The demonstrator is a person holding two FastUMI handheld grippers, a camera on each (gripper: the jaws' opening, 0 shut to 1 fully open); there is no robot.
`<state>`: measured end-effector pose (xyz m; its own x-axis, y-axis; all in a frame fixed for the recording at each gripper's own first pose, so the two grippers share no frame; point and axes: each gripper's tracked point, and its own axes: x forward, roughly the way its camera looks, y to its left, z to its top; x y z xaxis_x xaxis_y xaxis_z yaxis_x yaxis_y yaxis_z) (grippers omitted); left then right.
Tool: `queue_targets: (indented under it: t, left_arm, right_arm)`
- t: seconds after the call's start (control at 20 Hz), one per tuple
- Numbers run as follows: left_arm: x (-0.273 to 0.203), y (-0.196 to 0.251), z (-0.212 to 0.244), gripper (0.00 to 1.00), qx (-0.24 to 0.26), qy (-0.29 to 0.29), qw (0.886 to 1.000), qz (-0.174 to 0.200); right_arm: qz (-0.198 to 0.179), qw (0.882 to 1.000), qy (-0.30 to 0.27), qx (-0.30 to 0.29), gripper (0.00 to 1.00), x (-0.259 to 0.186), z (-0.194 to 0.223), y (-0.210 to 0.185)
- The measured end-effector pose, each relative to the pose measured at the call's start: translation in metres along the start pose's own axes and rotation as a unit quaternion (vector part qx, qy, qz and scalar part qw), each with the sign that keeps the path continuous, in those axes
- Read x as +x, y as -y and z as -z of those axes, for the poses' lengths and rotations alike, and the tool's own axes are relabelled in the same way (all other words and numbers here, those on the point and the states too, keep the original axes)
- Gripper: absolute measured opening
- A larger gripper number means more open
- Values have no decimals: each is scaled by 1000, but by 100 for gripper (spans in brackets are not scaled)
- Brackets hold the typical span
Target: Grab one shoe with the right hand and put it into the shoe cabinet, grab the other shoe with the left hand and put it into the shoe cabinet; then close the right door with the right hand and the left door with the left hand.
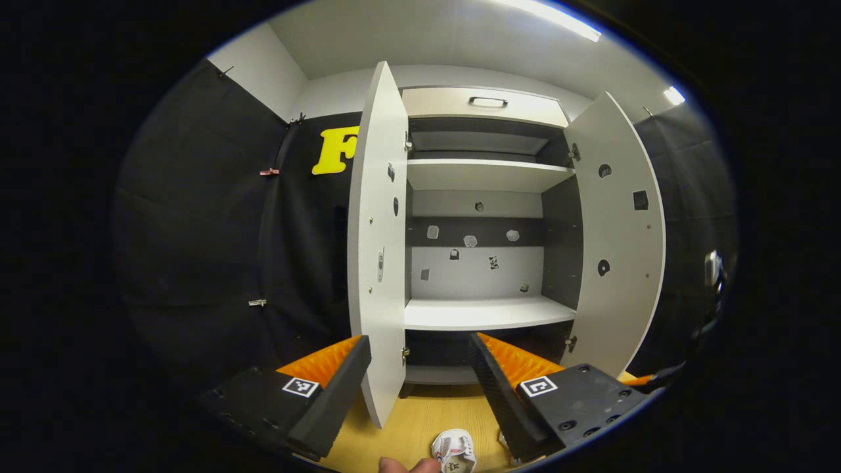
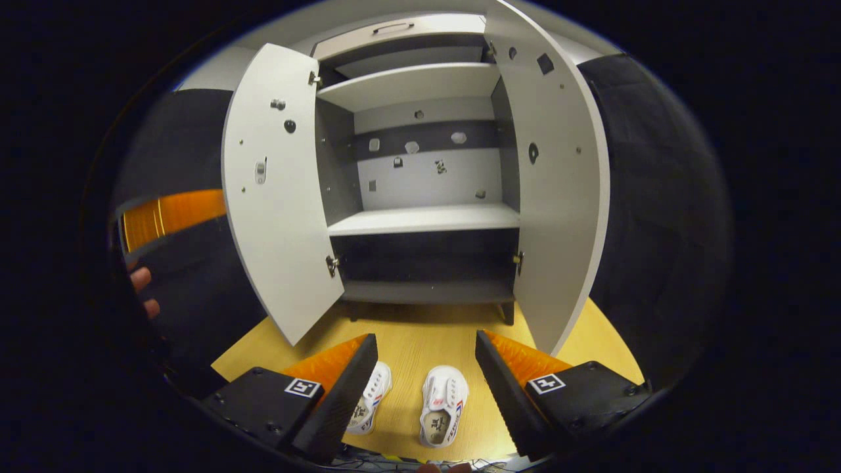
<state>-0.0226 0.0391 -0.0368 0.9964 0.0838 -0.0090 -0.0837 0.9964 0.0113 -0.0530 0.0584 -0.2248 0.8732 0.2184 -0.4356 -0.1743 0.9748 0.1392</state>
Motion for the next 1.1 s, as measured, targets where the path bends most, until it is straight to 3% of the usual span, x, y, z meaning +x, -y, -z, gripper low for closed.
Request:
queue_targets:
  t: [0.3,0.4,0.45,0.65,0.85,0.95,1.1]
  left_arm:
    - [-4,-11,14,95,18,-14,1000,-18]
    - [-7,-12,17,95,21,-18,999,-22]
    - [-8,-13,19,95,23,-19,999,-24]
    - [-12,-14,25,95,29,-25,999,-26]
    - [-11,-18,34,95,34,-34,998,-31]
    - [-8,-21,38,95,37,-38,998,-33]
    - [-6,-24,43,95,39,-43,998,-37]
  right_arm:
    - [-18,994,-100,29,98,25,107,-8]
    - [-11,991,-127,35,85,38,137,-5]
    - [-8,989,-139,40,72,46,152,-4]
    - [13,981,-182,62,71,72,199,6]
    - [22,981,-184,62,71,98,216,10]
    - [31,982,-174,66,52,112,217,11]
    - [45,986,-145,69,52,139,218,13]
